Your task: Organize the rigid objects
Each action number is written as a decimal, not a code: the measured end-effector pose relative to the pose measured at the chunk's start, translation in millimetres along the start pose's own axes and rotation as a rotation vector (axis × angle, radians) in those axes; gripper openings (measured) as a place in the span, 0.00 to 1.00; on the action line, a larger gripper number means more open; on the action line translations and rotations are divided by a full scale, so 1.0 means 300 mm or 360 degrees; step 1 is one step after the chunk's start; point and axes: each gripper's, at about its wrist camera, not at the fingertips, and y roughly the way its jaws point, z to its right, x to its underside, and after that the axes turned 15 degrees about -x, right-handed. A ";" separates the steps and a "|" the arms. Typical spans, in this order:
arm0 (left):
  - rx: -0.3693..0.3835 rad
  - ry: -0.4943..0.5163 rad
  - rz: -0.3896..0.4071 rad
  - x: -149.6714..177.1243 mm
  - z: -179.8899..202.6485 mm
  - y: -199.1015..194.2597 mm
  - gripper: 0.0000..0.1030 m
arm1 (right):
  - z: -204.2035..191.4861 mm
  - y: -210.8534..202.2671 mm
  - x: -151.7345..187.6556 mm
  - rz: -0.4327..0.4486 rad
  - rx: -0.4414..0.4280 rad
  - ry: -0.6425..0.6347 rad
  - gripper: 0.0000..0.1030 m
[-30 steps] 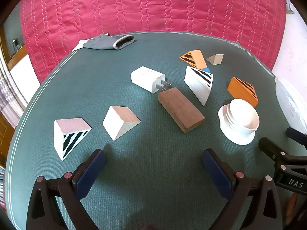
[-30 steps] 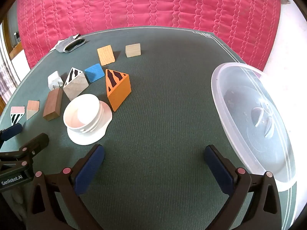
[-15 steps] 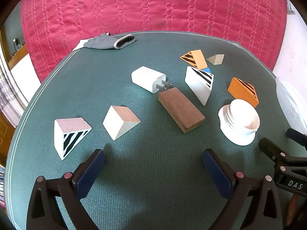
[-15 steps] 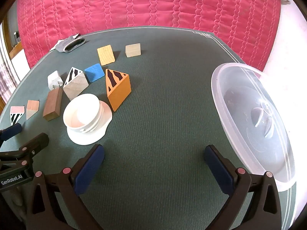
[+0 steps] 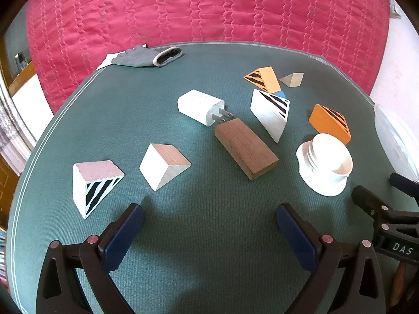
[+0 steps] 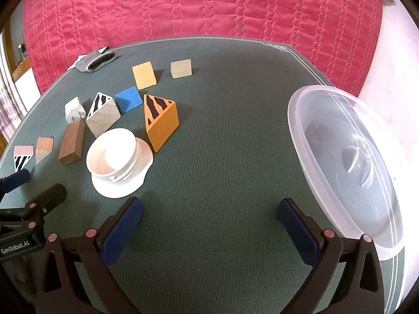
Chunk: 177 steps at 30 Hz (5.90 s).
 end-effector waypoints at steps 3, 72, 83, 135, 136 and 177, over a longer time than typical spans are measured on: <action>0.0004 0.0010 -0.0001 0.001 0.004 -0.003 1.00 | -0.004 0.000 0.001 0.0000 -0.0005 -0.0001 1.00; -0.0030 -0.0139 0.0039 -0.048 -0.263 0.015 0.32 | -0.205 0.050 -0.074 0.0042 -0.0383 -0.0140 0.52; -0.0084 -0.0089 0.0092 -0.059 -0.219 -0.028 0.30 | -0.186 -0.004 -0.048 0.0071 -0.0416 -0.0120 0.52; 0.0147 0.0321 0.0410 -0.141 0.299 -0.306 0.30 | 0.232 -0.324 -0.005 0.0380 -0.0142 0.0103 0.52; 0.0155 0.0333 0.0421 -0.143 0.320 -0.316 0.30 | 0.249 -0.330 -0.002 0.0386 -0.0136 0.0116 0.52; 0.0399 0.0640 0.0538 -0.193 0.807 -0.406 0.30 | 0.612 -0.433 0.095 0.0539 0.0133 0.0464 0.52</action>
